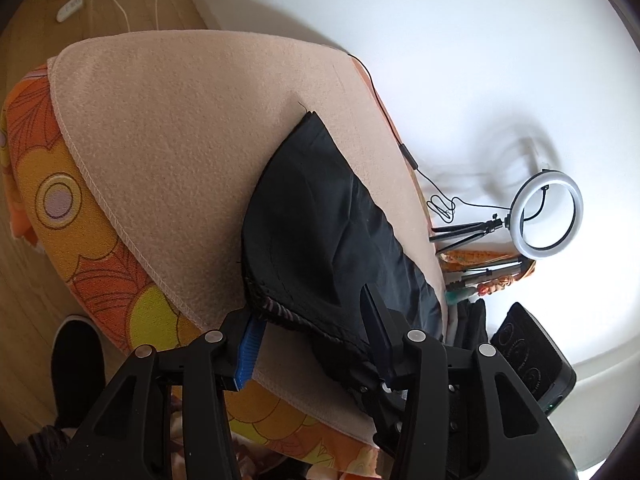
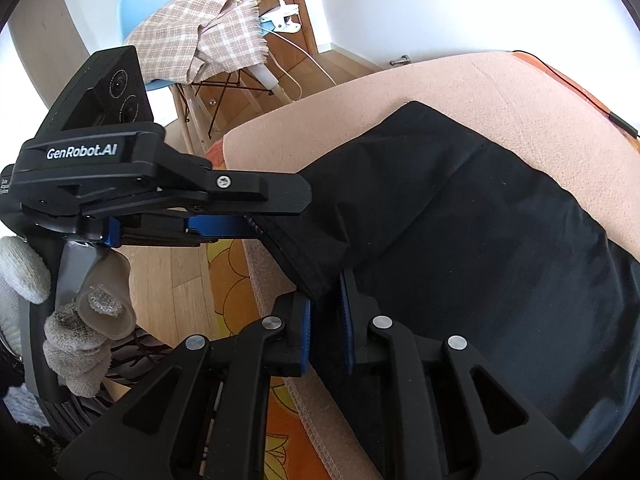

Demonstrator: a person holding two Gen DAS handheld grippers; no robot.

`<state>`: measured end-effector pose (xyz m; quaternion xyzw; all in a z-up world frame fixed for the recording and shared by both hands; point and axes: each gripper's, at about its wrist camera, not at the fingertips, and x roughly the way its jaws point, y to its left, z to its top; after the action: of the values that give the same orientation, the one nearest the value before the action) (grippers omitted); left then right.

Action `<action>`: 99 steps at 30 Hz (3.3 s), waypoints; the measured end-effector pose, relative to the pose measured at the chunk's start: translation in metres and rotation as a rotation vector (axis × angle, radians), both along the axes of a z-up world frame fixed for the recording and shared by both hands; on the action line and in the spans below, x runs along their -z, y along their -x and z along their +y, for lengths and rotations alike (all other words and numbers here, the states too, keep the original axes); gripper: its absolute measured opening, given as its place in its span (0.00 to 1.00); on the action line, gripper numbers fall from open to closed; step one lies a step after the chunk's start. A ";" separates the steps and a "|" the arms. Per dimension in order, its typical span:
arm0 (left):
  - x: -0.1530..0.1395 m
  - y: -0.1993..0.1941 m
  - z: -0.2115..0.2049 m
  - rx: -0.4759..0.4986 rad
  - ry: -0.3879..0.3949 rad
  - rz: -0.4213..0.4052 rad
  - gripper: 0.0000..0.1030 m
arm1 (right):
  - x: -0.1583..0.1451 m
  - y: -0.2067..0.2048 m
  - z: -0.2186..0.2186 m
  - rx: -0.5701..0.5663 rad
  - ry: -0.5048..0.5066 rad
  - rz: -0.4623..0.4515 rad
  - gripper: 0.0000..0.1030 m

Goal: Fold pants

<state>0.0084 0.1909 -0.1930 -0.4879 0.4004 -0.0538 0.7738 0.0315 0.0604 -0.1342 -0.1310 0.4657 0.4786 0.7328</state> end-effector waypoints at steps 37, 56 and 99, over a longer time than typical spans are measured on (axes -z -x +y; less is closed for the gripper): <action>-0.036 -0.037 -0.109 0.319 -0.338 -0.214 0.05 | 0.019 -0.143 -0.103 0.456 -0.283 0.522 0.58; -0.068 -0.036 -0.197 0.520 -0.384 -0.330 0.05 | -0.036 -0.116 -0.180 0.566 -0.246 0.216 0.05; -0.071 -0.072 -0.237 0.634 -0.535 -0.304 0.40 | -0.045 -0.052 -0.447 0.974 -0.271 0.159 0.05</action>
<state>0.0808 -0.0461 -0.1221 -0.1099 0.4115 -0.2540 0.8684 0.0837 -0.3867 -0.0896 0.2345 0.4608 0.1460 0.8434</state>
